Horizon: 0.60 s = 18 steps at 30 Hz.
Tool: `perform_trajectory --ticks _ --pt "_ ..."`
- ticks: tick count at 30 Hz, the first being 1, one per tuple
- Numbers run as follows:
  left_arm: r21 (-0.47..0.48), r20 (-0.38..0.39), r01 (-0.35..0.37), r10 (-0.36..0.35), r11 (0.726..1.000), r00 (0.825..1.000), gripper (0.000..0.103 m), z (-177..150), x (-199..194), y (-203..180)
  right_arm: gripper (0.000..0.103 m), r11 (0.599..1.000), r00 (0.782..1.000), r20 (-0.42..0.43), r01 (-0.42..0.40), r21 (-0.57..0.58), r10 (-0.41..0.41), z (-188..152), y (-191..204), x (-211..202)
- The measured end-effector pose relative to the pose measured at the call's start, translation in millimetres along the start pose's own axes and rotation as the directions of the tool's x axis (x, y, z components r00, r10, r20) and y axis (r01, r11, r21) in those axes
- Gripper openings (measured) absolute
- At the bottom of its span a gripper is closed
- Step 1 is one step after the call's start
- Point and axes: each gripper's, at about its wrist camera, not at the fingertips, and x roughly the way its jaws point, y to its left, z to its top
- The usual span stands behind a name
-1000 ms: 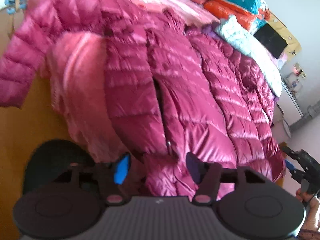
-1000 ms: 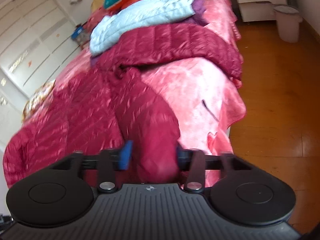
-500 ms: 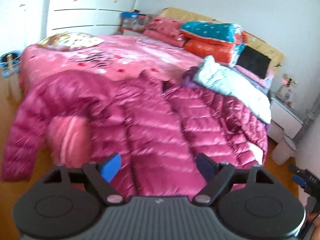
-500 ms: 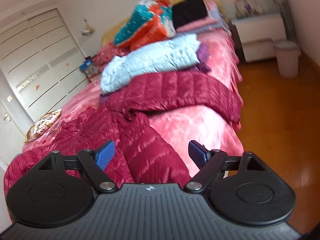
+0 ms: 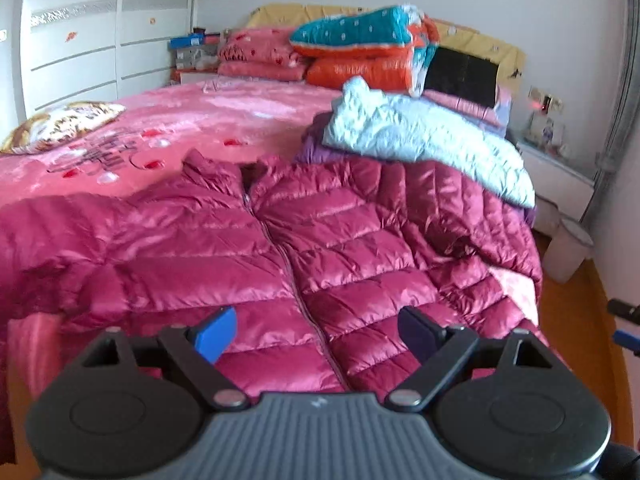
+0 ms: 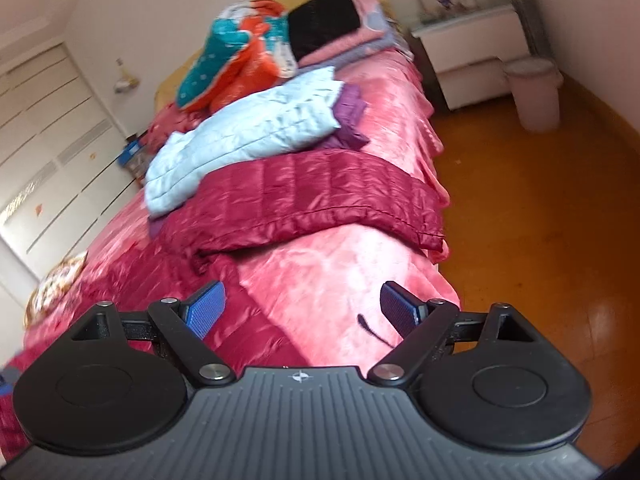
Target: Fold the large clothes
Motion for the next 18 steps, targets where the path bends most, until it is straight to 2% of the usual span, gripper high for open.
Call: perform_trajectory --ticks 5,8,12,18 --pt "-0.021 -0.068 -0.023 0.022 0.999 0.997 0.088 -2 37 -5 0.103 0.985 0.999 -0.014 -0.04 0.168 0.043 12 -22 30" --pt "-0.034 -0.079 -0.018 0.015 0.999 0.997 0.088 3 39 -5 0.103 0.961 0.997 -0.014 -0.07 0.267 0.076 18 -30 47" --pt "-0.084 -0.067 -0.01 0.004 0.996 0.998 0.088 25 23 -5 0.103 0.94 0.994 0.031 -0.109 0.322 0.104 26 -34 44" --pt "-0.11 0.019 0.056 -0.054 0.992 0.998 0.088 66 -25 -26 0.103 0.878 0.981 0.145 -0.183 0.442 0.132 56 -49 12"
